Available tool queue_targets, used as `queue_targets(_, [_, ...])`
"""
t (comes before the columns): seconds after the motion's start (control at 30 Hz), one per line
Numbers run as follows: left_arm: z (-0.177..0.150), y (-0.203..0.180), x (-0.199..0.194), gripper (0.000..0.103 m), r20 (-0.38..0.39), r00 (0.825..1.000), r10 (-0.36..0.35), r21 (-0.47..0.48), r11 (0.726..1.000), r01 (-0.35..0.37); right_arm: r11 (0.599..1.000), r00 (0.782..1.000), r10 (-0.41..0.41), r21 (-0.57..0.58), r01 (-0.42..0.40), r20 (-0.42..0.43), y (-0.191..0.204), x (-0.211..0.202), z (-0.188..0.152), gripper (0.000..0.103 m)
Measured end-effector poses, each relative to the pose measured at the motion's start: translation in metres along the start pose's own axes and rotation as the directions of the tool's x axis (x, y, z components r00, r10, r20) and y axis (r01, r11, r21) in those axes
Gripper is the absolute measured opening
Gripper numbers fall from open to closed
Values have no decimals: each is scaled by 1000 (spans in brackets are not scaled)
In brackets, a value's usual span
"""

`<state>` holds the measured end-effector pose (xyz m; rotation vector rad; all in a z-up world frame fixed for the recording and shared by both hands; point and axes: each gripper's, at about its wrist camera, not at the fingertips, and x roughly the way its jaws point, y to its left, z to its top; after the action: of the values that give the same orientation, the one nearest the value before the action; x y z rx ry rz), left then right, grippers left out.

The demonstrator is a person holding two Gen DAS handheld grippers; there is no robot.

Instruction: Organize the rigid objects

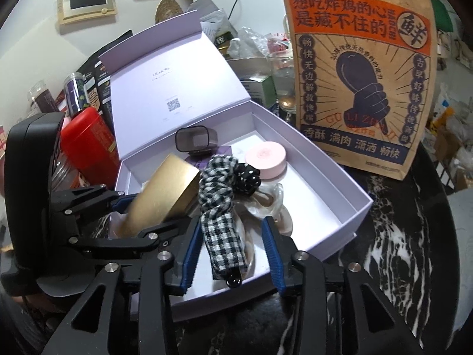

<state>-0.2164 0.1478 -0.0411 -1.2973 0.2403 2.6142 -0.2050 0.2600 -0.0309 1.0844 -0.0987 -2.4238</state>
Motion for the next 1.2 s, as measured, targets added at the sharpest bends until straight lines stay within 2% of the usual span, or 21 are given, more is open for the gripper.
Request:
queue_targets(0.07, [3,-2,-1,46,19,1000,10,7,1000,-10,1000,1000,-2,1,2,2,0,-3,0,44])
queue_targets(0.13, [4,-4,-6,46,32,999,12,12,1000,-12,1000,1000,-9,10,9,8,-2,-7,0,51])
queue_targets(0.3, [6,-5,-10,46,33,999,14,-5,1000,-13,999,1000,-12,43,11,24,-8,-18,-1,53])
queue_targets(0.6, [6,-2,-11,48,11,1000,8,-49,999,-8,999,999,-41,36,40,31,-6,-32,-3,54])
queue_targets(0.9, [3,3,-21,48,-5,1000,4,-78,997,-5,999,999,-38,31,37,34,0,-41,-4,62])
queue_targets(1.2, [3,7,-46,48,23,1000,5,-105,994,-2,999,996,-54,10,53,72,12,-65,-4,67])
